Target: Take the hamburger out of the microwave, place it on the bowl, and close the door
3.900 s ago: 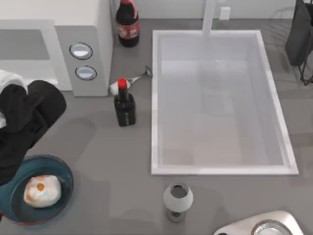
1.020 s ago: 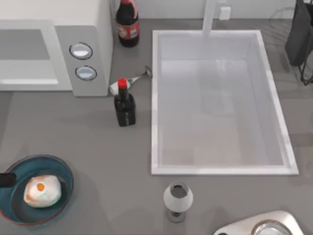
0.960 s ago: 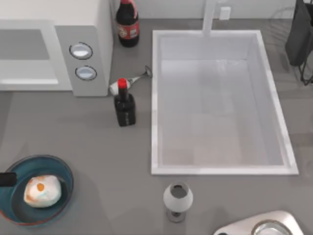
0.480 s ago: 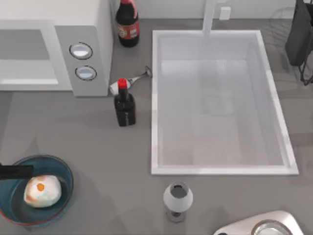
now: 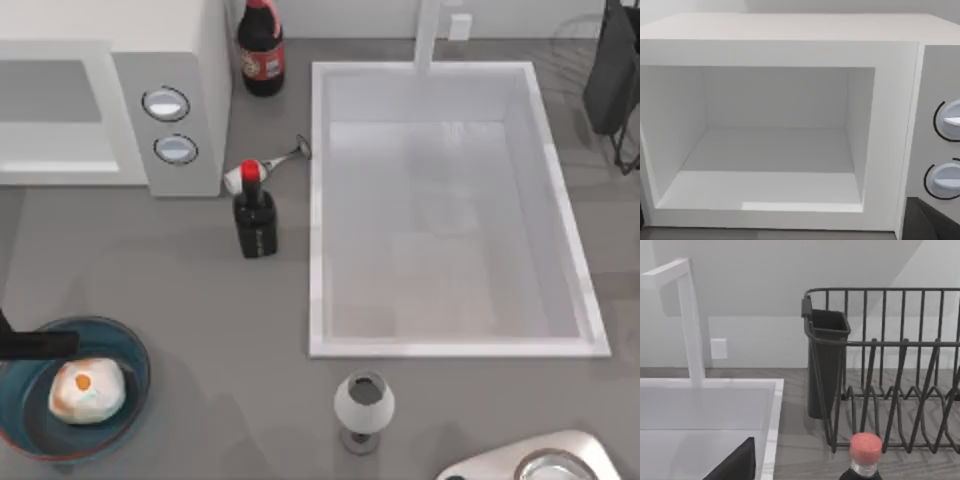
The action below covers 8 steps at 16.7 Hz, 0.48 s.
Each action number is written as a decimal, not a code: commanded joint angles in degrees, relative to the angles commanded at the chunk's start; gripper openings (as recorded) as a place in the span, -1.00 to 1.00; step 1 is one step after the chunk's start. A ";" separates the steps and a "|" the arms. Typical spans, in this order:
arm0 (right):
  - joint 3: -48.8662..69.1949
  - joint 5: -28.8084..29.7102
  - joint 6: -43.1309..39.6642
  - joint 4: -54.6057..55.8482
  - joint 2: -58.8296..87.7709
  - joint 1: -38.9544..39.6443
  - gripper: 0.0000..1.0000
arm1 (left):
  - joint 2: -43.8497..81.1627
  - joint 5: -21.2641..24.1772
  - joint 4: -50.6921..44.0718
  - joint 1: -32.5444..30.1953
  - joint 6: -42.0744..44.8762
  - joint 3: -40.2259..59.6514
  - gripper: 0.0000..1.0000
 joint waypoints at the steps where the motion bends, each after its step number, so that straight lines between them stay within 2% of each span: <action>1: 0.00 0.00 0.00 0.00 0.00 0.00 1.00 | -0.03 0.19 -0.20 0.19 0.00 0.16 -1.00; 6: 0.00 0.00 0.00 0.00 0.00 0.00 1.00 | -1.49 7.26 -5.42 7.27 -0.06 3.81 -1.00; 8: 0.00 0.00 0.00 0.00 0.00 0.00 1.00 | -1.73 7.97 -6.09 7.98 -0.06 4.30 -1.00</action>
